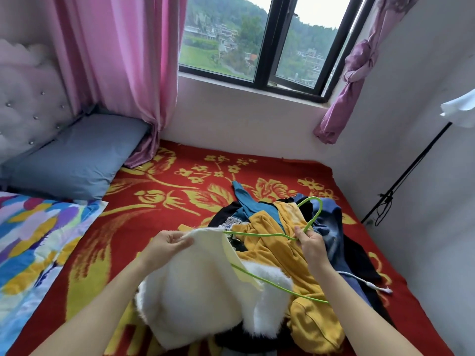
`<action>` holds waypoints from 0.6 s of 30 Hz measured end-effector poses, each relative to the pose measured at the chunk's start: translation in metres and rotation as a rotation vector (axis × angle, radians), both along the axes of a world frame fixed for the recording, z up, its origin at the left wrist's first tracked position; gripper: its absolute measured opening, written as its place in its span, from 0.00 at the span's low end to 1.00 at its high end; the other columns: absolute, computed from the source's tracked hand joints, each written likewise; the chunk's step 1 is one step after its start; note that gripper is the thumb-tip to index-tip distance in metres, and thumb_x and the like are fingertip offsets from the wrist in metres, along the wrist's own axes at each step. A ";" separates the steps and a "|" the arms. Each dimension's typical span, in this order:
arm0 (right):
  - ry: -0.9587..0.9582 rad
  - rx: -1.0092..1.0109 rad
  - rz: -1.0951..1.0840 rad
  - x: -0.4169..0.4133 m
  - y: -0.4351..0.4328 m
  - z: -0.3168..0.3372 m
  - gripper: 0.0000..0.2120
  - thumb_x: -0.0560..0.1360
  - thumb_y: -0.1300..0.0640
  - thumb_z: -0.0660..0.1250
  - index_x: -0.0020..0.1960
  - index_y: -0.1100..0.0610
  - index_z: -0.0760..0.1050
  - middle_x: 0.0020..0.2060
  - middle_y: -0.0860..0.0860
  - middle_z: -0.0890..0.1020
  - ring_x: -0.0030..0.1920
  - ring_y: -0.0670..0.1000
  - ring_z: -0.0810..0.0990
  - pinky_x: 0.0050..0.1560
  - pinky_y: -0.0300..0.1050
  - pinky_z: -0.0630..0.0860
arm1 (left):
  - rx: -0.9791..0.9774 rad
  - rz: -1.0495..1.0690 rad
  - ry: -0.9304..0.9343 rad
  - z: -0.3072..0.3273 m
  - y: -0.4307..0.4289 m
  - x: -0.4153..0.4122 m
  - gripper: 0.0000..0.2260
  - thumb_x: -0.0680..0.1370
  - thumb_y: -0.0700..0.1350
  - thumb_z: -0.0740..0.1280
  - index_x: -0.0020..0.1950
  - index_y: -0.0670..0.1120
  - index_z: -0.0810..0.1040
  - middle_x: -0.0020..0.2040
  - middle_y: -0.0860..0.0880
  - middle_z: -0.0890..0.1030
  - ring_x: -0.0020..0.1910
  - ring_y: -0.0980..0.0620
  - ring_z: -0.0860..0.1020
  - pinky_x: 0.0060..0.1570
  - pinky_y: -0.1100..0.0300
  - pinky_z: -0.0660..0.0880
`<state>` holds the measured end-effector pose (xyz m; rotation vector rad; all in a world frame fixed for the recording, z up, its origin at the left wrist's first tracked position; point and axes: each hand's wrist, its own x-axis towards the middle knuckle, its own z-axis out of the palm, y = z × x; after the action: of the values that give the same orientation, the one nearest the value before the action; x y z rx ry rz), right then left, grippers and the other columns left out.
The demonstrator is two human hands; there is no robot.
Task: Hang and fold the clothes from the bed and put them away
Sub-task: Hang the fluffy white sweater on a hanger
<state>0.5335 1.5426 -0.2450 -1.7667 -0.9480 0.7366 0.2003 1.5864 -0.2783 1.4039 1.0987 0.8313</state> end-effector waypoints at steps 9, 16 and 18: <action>-0.126 0.166 0.075 0.014 -0.005 0.036 0.16 0.79 0.56 0.62 0.34 0.59 0.71 0.21 0.46 0.64 0.22 0.44 0.61 0.25 0.34 0.60 | 0.652 0.110 0.697 0.030 -0.015 0.017 0.22 0.76 0.65 0.56 0.46 0.51 0.81 0.46 0.57 0.78 0.43 0.52 0.78 0.38 0.57 0.72; -0.157 0.242 0.042 0.005 -0.014 0.046 0.17 0.79 0.57 0.62 0.32 0.58 0.68 0.17 0.45 0.63 0.19 0.44 0.60 0.25 0.37 0.57 | 1.008 0.092 0.499 0.068 -0.022 0.046 0.38 0.75 0.70 0.44 0.42 0.46 0.85 0.39 0.54 0.84 0.39 0.53 0.80 0.37 0.56 0.75; -0.110 0.225 0.003 -0.007 -0.018 0.045 0.17 0.79 0.57 0.61 0.32 0.59 0.67 0.16 0.45 0.63 0.19 0.43 0.60 0.26 0.36 0.57 | 1.047 0.052 0.484 0.074 -0.025 0.061 0.37 0.76 0.68 0.44 0.40 0.44 0.84 0.37 0.52 0.84 0.39 0.52 0.81 0.40 0.54 0.76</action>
<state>0.5268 1.5246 -0.1999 -1.6207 -1.0641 0.5169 0.2611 1.5616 -0.2039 2.5529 1.0832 1.2221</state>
